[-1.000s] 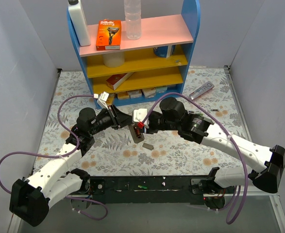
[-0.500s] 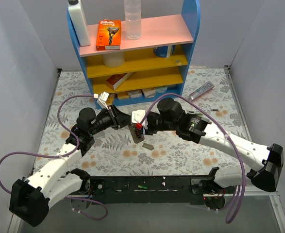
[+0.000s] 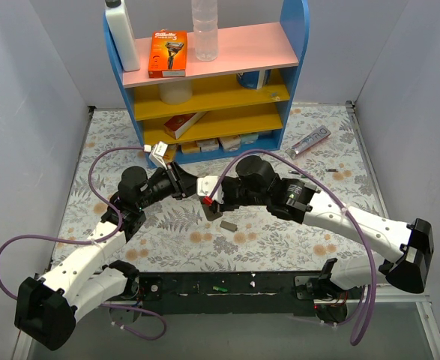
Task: Load the batteries into the remote control
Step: Load the battery into the remote control, then pick up the battery from the center of the board.
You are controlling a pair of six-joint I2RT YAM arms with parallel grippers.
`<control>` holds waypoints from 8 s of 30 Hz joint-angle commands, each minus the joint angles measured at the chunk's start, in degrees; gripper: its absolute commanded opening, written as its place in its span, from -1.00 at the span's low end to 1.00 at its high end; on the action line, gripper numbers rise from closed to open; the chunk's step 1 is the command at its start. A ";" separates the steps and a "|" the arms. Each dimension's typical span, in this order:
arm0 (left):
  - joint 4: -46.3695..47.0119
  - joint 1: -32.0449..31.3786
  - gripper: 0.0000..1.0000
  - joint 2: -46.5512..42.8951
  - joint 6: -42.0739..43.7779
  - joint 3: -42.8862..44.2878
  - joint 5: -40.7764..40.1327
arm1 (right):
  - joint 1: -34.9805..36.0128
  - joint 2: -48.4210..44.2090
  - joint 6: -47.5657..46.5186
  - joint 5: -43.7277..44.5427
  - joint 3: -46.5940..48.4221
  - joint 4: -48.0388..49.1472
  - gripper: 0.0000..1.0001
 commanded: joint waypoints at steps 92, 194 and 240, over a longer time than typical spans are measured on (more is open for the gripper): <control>1.28 2.02 -1.00 -3.49 -1.89 0.50 1.44 | 2.58 -4.26 -2.12 9.50 -0.49 -0.39 0.26; 9.71 5.01 -1.00 -7.88 -7.25 1.47 1.97 | 2.40 1.28 2.10 0.18 -6.02 -6.37 -0.82; -1.63 5.10 -1.00 -15.18 -1.01 -14.18 -6.56 | -53.40 2.94 43.06 6.86 -18.15 -15.26 0.29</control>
